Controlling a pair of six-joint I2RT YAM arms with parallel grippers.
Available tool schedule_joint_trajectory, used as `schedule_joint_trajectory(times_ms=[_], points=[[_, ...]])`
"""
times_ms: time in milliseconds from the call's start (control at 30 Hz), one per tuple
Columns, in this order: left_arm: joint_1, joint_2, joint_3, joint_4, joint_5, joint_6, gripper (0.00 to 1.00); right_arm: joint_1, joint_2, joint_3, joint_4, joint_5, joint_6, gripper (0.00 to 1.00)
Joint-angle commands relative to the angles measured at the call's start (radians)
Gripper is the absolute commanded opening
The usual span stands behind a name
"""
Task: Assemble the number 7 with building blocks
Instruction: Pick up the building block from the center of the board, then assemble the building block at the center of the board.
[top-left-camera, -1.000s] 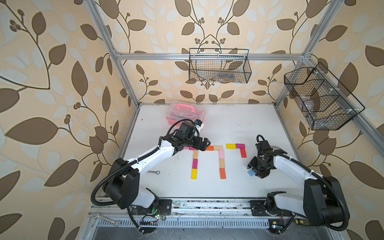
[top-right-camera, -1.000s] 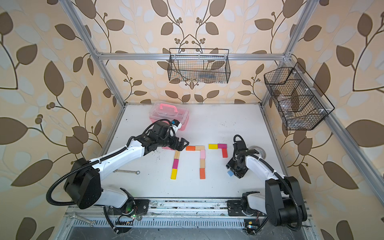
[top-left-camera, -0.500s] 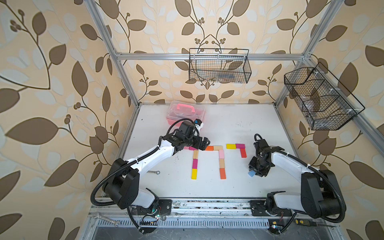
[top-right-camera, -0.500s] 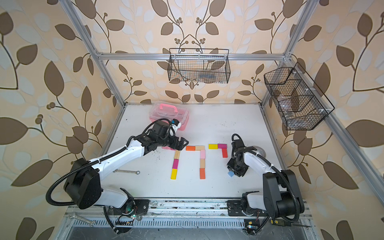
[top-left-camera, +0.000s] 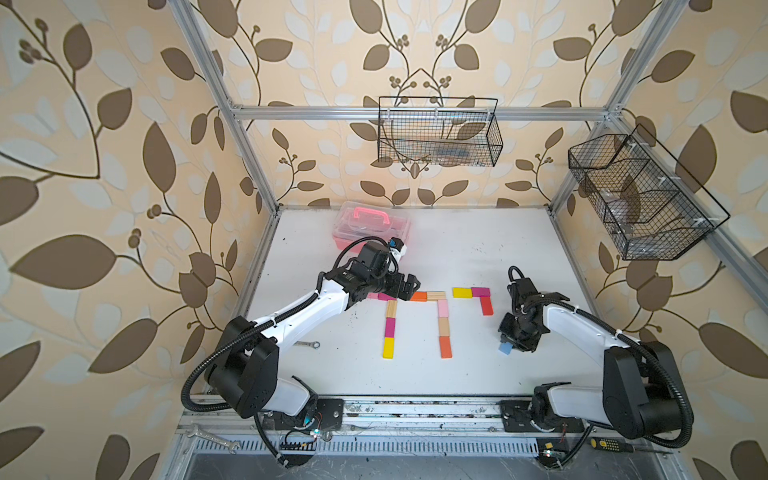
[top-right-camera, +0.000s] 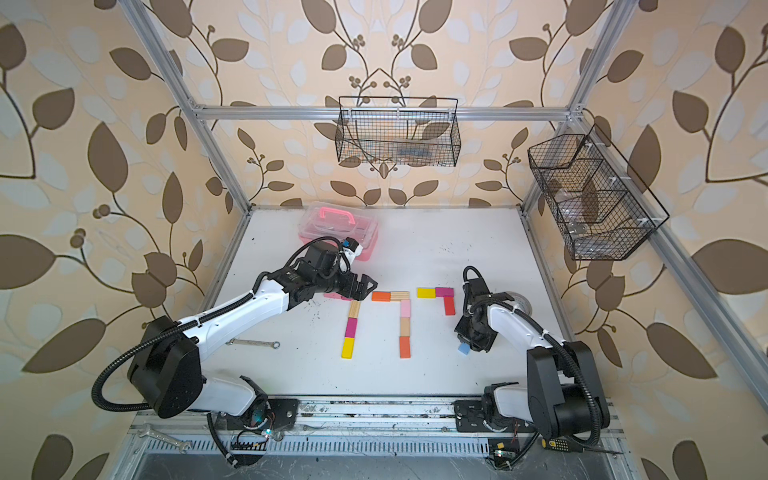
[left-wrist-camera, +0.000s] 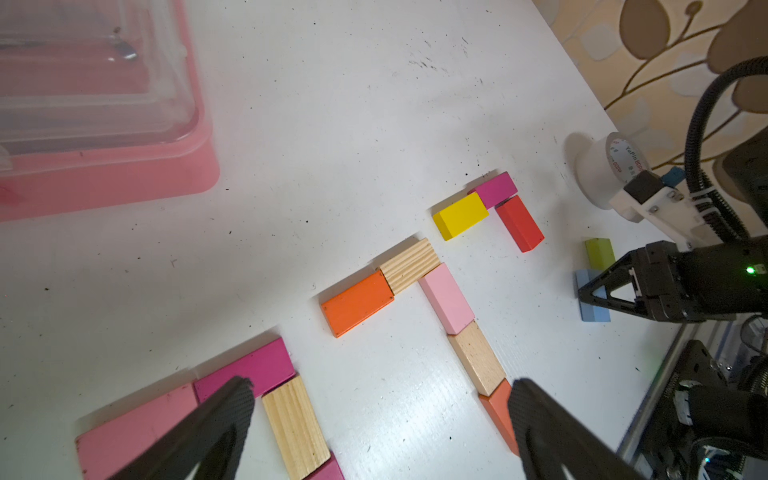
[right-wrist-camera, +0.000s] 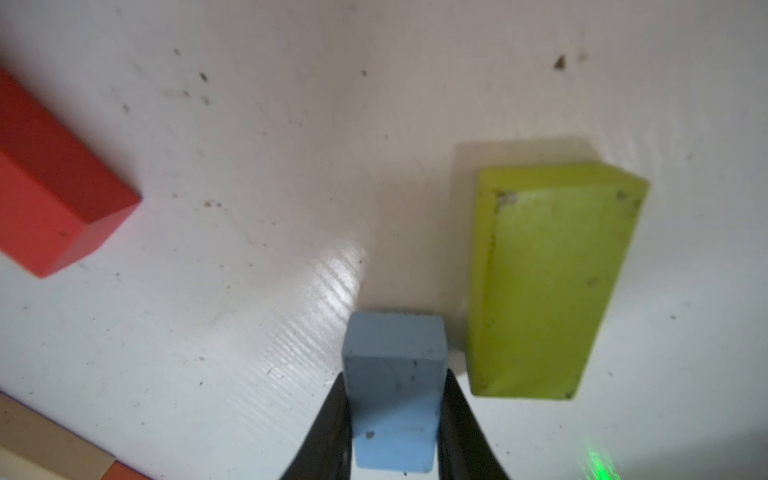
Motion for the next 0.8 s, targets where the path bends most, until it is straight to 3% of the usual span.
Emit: schedule_joint_trajectory(times_ms=[0,267,500,767], points=[[-0.002,-0.030,0.031,0.003,-0.019,0.002,0.99,0.011,-0.030,0.061,-0.050,0.033,-0.090,0.21],[-0.002,-0.029,0.029,0.011,-0.010,0.004,0.99,0.066,0.082,0.154,-0.071,0.005,-0.308,0.19],[-0.003,-0.037,0.025,0.005,-0.003,0.007,0.99,0.141,0.230,0.275,-0.111,0.062,-0.450,0.19],[-0.002,-0.039,0.030,-0.001,-0.003,0.013,0.99,0.143,0.332,0.300,-0.096,0.022,-0.485,0.19]])
